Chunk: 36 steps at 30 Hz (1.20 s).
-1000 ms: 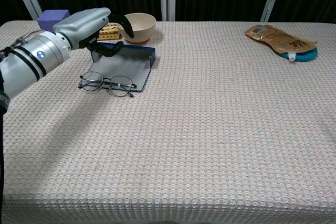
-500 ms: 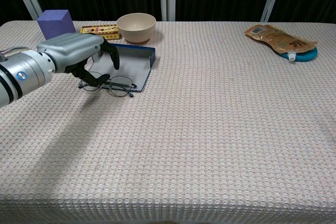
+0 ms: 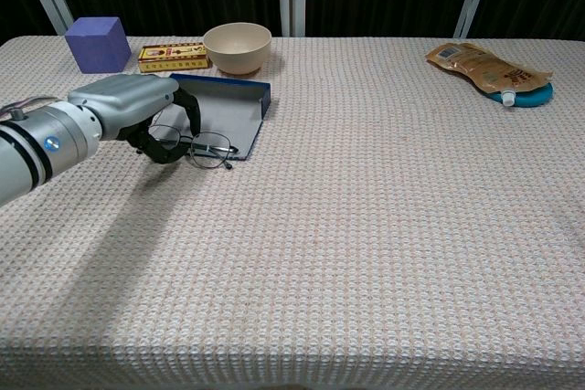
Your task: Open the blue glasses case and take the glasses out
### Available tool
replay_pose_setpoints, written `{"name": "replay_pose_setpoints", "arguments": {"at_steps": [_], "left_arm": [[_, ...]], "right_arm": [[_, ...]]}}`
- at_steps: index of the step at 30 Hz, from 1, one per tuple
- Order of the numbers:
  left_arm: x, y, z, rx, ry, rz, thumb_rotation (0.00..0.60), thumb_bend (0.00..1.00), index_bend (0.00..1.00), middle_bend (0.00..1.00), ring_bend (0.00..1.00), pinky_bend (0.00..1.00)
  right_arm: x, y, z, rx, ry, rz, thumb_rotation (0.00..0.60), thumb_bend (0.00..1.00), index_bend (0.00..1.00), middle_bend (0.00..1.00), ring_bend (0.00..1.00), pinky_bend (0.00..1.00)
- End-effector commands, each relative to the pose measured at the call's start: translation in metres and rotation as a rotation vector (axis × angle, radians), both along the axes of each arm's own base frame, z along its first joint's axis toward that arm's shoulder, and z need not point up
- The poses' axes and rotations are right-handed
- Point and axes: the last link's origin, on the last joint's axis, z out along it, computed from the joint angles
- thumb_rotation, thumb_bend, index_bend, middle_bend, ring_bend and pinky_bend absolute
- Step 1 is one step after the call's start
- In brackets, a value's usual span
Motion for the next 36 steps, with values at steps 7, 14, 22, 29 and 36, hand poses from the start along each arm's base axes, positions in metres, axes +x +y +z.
{"name": "replay_pose_setpoints", "arguments": {"at_steps": [7, 14, 22, 29, 36], "left_arm": [[0.0001, 0.0016, -0.0027, -0.013, -0.010, 0.011, 0.600, 0.39, 0.44, 0.25, 0.07, 0.00], [0.0042, 0.0039, -0.0054, -0.018, -0.015, 0.005, 0.600, 0.42, 0.46, 0.25, 0.07, 0.00], [0.0019, 0.0074, -0.0056, -0.018, -0.008, 0.015, 0.600, 0.46, 0.50, 0.27, 0.07, 0.00], [-0.0021, 0.0071, -0.0064, -0.018, -0.013, 0.025, 0.600, 0.46, 0.57, 0.31, 0.08, 0.00], [-0.0018, 0.0042, -0.0005, -0.002, -0.049, 0.005, 0.600, 0.50, 0.65, 0.36, 0.11, 0.00]], "right_arm": [[-0.0003, -0.0005, 0.0003, 0.000, 0.001, -0.004, 0.600, 0.59, 0.00, 0.08, 0.00, 0.00], [-0.0009, -0.0006, 0.0004, 0.000, 0.001, -0.008, 0.600, 0.59, 0.00, 0.08, 0.00, 0.00], [-0.0017, -0.0001, 0.0014, -0.002, 0.001, -0.012, 0.600, 0.59, 0.00, 0.08, 0.00, 0.00], [-0.0019, 0.0005, 0.0016, -0.002, 0.000, -0.013, 0.600, 0.59, 0.00, 0.08, 0.00, 0.00], [-0.0007, 0.0003, 0.0019, -0.003, 0.001, -0.007, 0.600, 0.59, 0.00, 0.08, 0.00, 0.00]]}}
